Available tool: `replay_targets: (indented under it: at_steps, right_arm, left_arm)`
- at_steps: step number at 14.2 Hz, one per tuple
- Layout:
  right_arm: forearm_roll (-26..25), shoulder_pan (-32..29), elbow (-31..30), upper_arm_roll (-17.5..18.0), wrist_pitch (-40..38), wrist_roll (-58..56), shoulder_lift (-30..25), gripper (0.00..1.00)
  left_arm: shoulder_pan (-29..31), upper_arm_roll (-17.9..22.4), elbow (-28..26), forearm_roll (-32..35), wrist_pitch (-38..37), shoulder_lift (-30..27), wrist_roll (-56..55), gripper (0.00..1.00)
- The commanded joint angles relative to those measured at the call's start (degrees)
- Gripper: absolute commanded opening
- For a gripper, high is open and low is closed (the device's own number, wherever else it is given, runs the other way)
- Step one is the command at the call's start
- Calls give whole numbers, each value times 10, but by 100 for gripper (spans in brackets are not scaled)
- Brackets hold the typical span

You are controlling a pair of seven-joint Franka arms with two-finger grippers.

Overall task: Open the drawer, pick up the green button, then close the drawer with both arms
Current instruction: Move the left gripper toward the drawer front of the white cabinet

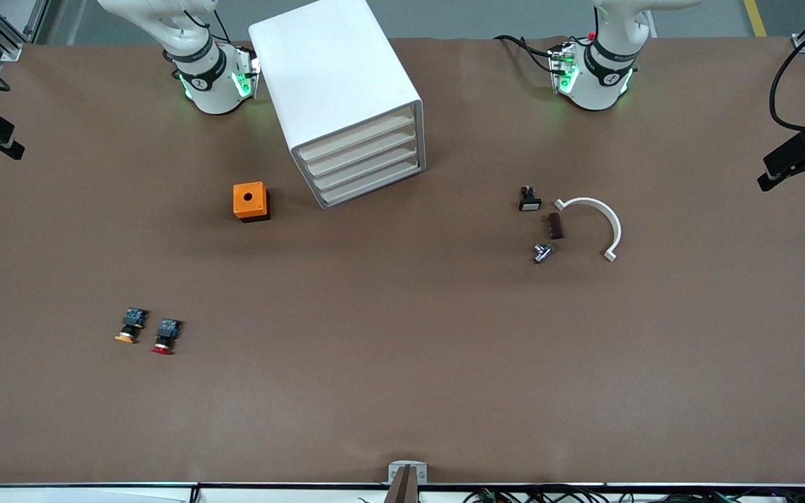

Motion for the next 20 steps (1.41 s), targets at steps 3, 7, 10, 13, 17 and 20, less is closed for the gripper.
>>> replay_targets:
  at_steps: [3, 7, 10, 13, 17, 20]
  right_arm:
    - [3, 4, -13, -2, 1, -3, -15, 100]
    - [2, 5, -12, -2, 0, -2, -15, 100]
    - [3, 6, -12, -1, -4, -2, -15, 100]
    - [3, 6, -11, -1, -5, -2, -15, 100]
    - [3, 8, -8, -1, -4, -2, -13, 100]
    - [3, 7, 5, -1, -5, -2, -10, 100]
  left_arm:
    - [3, -2, 13, 6, -10, 5, 2, 100]
    - [6, -1, 11, 0, -10, 13, 5, 100]
    - [-2, -4, 3, 1, -24, 39, -9, 100]
    - [-23, -16, 3, -1, -67, 64, -20, 100]
    - [-58, -51, 4, -2, -78, 120, -66, 100]
    - [-100, -67, 7, -1, -78, 161, -152, 100]
